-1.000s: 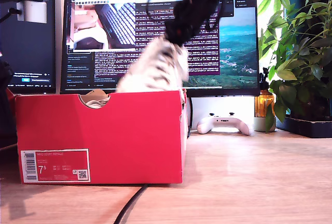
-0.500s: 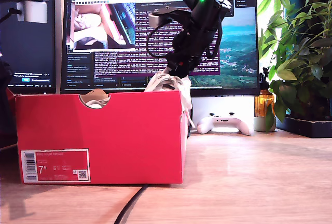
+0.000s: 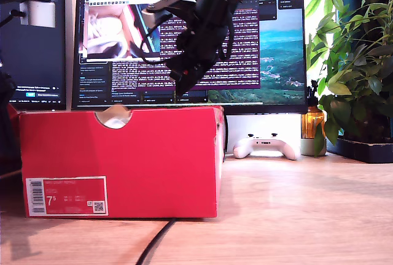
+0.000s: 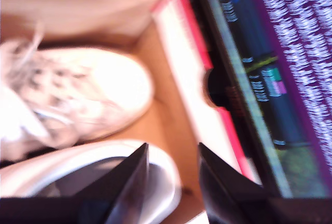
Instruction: Pack the white shoes by picking the first shoe and placing it inside the red shoebox, left side, then picking and rotating the second shoe and placing it in the shoebox
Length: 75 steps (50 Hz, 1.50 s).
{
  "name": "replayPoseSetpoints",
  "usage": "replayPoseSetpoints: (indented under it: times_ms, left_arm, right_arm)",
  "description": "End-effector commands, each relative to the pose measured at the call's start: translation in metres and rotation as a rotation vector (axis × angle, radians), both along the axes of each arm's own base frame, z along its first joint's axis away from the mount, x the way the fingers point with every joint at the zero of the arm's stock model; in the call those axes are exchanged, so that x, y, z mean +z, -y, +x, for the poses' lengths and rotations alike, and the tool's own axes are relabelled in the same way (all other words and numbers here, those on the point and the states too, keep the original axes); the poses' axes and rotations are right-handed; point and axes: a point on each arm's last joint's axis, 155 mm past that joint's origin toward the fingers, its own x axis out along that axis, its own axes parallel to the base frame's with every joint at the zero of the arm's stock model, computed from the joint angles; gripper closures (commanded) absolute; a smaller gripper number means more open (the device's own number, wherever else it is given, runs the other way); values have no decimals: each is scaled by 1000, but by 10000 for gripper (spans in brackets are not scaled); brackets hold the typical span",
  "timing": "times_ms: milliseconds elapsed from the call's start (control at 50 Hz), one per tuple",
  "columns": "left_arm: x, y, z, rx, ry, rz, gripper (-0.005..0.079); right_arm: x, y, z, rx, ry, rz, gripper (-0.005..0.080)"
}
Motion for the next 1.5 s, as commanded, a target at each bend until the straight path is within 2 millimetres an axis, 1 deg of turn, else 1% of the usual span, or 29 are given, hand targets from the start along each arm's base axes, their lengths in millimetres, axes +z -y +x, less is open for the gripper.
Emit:
replayPoseSetpoints:
  times_ms: [0, 60, 120, 180, 220, 240, 260, 420, 540, 580, 660, 760, 800, 860, 940, 1040, 1200, 1300, 1480]
  left_arm:
    - [-4, 1, -1, 14, -10, -8, 760]
    - [-4, 1, -2, 34, -15, -19, 760]
    - [-4, 0, -2, 54, -22, -28, 760]
    - [-5, 0, -3, 63, -27, -30, 760]
    - [-4, 0, -2, 74, -26, -39, 760]
    - [-4, 0, -1, 77, -23, -41, 760]
    - [-4, 0, -1, 77, -23, -42, 759]
    - [-9, -4, -10, 108, -69, -35, 760]
    - [-14, -10, -21, 122, -116, -12, 760]
    - [-16, -13, -26, 128, -134, -4, 760]
    - [-18, -16, -32, 145, -158, 2, 760]
    - [-18, -20, -40, 161, -181, 8, 760]
    - [-16, -22, -43, 166, -186, 8, 760]
    - [-13, -23, -45, 174, -180, 1, 760]
    - [-3, -23, -46, 181, -149, -27, 760]
    - [12, -18, -46, 186, -102, -96, 760]
    - [34, -5, -54, 190, -77, -235, 760]
    - [48, 5, -47, 169, -24, -306, 759]
    - [78, 21, -22, 151, 104, -418, 759]
  right_arm:
    - [16, 3, 9, -31, 45, 7, 485]
    - [26, 6, 11, -65, 68, -8, 489]
    - [35, 8, 10, -91, 76, -24, 542]
    - [44, 7, 6, -113, 71, -24, 658]
    - [50, 6, 2, -118, 65, -23, 758]
    - [52, 6, 1, -117, 61, -28, 774]
    - [54, 5, -1, -130, 52, -12, 757]
    - [77, 5, -9, -210, 10, 98, 759]
    - [82, 12, -16, -261, -40, 129, 759]
    - [81, 17, -17, -280, -56, 130, 760]
    - [72, 32, -20, -330, -108, 124, 760]
    - [48, 57, -32, -398, -241, 108, 759]
    - [38, 60, -40, -391, -316, 116, 759]
    - [29, 65, -48, -385, -411, 148, 760]
    - [24, 74, -50, -434, -493, 223, 760]
    - [18, 102, -47, -522, -537, 242, 759]
    - [8, 136, -50, -649, -597, 249, 759]
    - [5, 153, -52, -693, -619, 241, 760]
    - [5, 169, -49, -751, -607, 248, 759]
